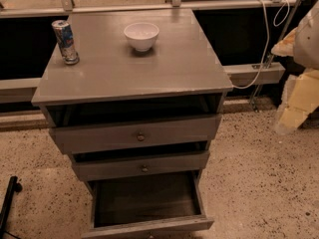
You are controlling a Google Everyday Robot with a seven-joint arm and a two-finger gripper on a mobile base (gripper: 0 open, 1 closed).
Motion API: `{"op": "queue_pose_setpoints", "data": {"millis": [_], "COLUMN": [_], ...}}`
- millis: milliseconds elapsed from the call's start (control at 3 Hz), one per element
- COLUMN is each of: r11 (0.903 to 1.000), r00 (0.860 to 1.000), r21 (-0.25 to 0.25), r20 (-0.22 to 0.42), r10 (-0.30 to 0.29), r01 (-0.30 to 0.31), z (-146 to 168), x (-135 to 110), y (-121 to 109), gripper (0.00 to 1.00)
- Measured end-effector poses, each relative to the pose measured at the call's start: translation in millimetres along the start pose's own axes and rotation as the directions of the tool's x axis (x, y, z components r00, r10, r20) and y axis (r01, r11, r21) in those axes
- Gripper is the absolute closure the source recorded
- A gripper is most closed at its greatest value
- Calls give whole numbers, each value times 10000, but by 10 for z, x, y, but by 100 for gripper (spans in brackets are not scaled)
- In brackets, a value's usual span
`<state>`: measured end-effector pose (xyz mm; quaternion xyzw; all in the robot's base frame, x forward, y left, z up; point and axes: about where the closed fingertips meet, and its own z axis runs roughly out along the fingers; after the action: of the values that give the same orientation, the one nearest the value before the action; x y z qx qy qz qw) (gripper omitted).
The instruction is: Close bottom drawer
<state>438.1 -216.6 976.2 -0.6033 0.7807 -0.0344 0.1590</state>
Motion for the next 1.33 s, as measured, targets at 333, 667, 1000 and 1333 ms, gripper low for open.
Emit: {"op": "queue_pose_setpoints", "data": {"millis": [333,667,1000,1333], "r11": [10000,9999,9884,9575], "r00": [10000,9985,9581,9024], "r21": [46,83,-1453,-2832], "r20": [99,536,2865,4245], "r10": [11,71,-5,746], "r01": [-11,-76,440,541], "z": [40,243,1438,2591], "x": [-15,-14,-136,-172], "y": [-1,29,587,1133], "gripper": [0,0,0,0]}}
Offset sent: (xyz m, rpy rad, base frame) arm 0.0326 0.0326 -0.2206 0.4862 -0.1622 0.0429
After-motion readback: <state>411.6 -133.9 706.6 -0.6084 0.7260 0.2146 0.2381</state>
